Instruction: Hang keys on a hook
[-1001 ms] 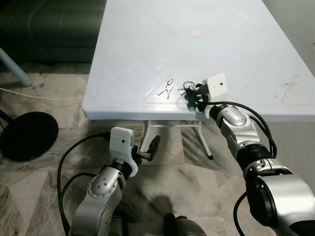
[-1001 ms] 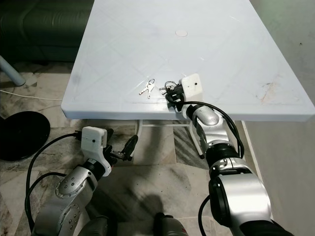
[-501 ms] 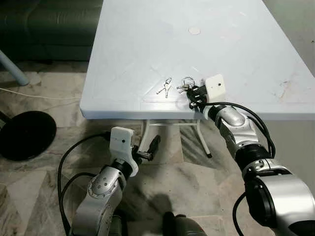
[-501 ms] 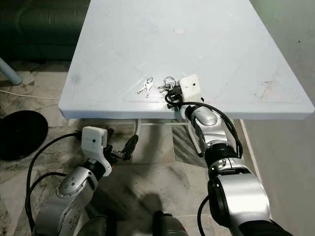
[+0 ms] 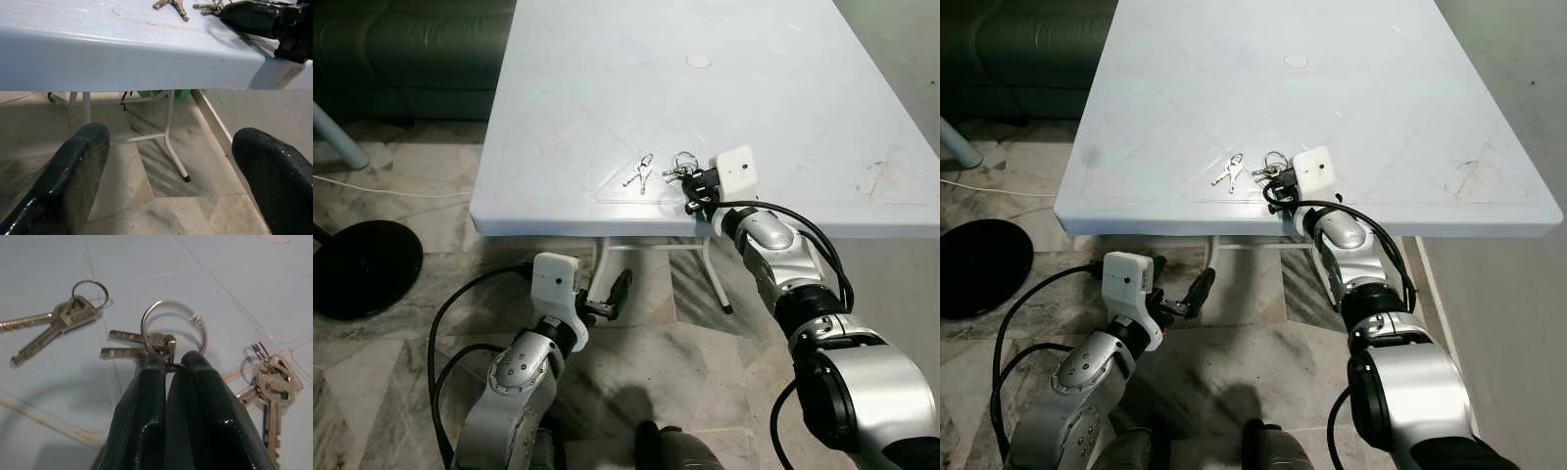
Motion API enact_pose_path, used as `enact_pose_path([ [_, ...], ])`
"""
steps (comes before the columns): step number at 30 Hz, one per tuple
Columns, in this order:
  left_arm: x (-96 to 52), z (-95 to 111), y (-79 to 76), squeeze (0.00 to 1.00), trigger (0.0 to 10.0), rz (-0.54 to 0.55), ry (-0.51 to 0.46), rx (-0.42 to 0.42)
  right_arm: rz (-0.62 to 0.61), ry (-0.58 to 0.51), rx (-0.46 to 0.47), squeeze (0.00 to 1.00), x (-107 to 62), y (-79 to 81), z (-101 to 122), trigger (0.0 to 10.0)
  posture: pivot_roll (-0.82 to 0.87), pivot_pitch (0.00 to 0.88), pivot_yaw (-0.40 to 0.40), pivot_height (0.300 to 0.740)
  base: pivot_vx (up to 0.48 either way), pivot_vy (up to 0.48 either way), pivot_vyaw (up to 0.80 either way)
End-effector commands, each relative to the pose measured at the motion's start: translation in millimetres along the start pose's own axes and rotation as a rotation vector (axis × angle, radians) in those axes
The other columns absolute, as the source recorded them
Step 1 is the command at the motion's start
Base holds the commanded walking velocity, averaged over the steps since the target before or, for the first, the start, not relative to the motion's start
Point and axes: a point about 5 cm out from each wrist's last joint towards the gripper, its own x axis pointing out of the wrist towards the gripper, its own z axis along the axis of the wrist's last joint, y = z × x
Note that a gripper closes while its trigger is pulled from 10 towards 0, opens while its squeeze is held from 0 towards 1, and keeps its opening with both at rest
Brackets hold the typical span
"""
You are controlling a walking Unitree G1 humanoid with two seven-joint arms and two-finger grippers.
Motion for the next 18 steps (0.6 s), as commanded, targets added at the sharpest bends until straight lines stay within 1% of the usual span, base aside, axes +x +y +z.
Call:
enact_pose_path([
  [1, -1.7, -0.2, -2.7, 0.00, 10.0, 0.000, 0.001, -0.001, 0.001, 0.014, 0.020, 0.00, 0.8, 1.7, -2.0, 5.6, 0.07, 0.267, -0.078, 0.740, 0.000, 0.000, 0.00],
  [2, -1.6, 0.0, -2.7, 0.00, 10.0, 0.000, 0.001, -0.001, -0.001, 0.010, 0.023, 0.00, 1.2, 2.5, -1.3, 4.4, 0.07, 0.265, -0.079, 0.740, 0.000, 0.000, 0.00],
  [3, -1.6, 0.0, -2.7, 0.00, 10.0, 0.000, 0.001, -0.001, -0.001, 0.010, 0.023, 0.00, 1.2, 2.5, -1.3, 4.4, 0.07, 0.265, -0.079, 0.740, 0.000, 0.000, 0.00],
  [4, -1.5, 0.1, -2.6, 0.00, 10.0, 0.000, 0.001, -0.002, -0.002, 0.009, 0.025, 0.00, 1.4, 2.9, -1.2, 3.0, 0.07, 0.265, -0.079, 0.740, 0.000, 0.000, 0.00],
  [5, -1.4, 0.2, -2.5, 0.00, 10.0, 0.001, 0.000, -0.001, -0.007, 0.009, 0.022, 0.00, 1.8, 3.5, -1.0, 3.6, 0.07, 0.265, -0.079, 0.740, 0.000, 0.000, 0.00],
  [6, -1.2, 0.3, -2.3, 0.00, 10.0, 0.003, 0.000, -0.001, -0.009, -0.002, 0.028, 0.00, 1.9, 4.0, -0.3, 0.0, 0.07, 0.263, -0.080, 0.740, 0.000, 0.000, 0.00],
  [9, -1.2, 0.4, -2.0, 0.00, 10.0, 0.007, -0.002, -0.001, -0.017, 0.001, 0.030, 0.00, 2.5, 5.4, -0.6, 0.0, 0.08, 0.262, -0.082, 0.740, 0.000, 0.000, 0.00],
  [10, -1.3, 0.4, -1.9, 0.00, 10.0, 0.007, -0.002, 0.000, -0.012, 0.003, 0.031, 0.00, 3.0, 6.5, -0.5, 0.5, 0.08, 0.262, -0.082, 0.740, 0.000, 0.000, 0.00],
  [11, -1.3, 0.4, -1.9, 0.00, 10.0, 0.008, -0.002, 0.000, -0.014, 0.004, 0.028, 0.00, 3.2, 6.9, -0.4, 1.3, 0.08, 0.261, -0.083, 0.740, 0.000, 0.000, 0.00],
  [12, -1.2, 0.4, -1.9, 0.00, 10.0, 0.008, -0.002, 0.000, -0.016, 0.005, 0.026, 0.00, 3.4, 7.0, -0.2, 1.3, 0.08, 0.261, -0.083, 0.740, 0.000, 0.000, 0.00],
  [13, -1.5, 0.4, -2.0, 0.00, 10.0, 0.009, -0.003, -0.001, -0.008, 0.023, 0.025, 0.00, 4.3, 8.7, -1.1, 10.0, 0.08, 0.260, -0.083, 0.740, 0.000, 0.000, 0.00],
  [15, -1.6, 0.5, -2.0, 0.00, 10.0, 0.009, -0.004, -0.002, -0.002, 0.028, 0.024, 0.00, 4.8, 9.6, -1.1, 10.0, 0.08, 0.259, -0.084, 0.740, 0.000, 0.000, 0.00],
  [18, -1.8, 0.5, -2.3, 0.00, 10.0, 0.010, -0.004, -0.001, -0.029, 0.028, 0.031, 0.00, 5.5, 9.1, -0.6, 10.0, 0.08, 0.259, -0.086, 0.740, 0.000, 0.000, 0.00],
])
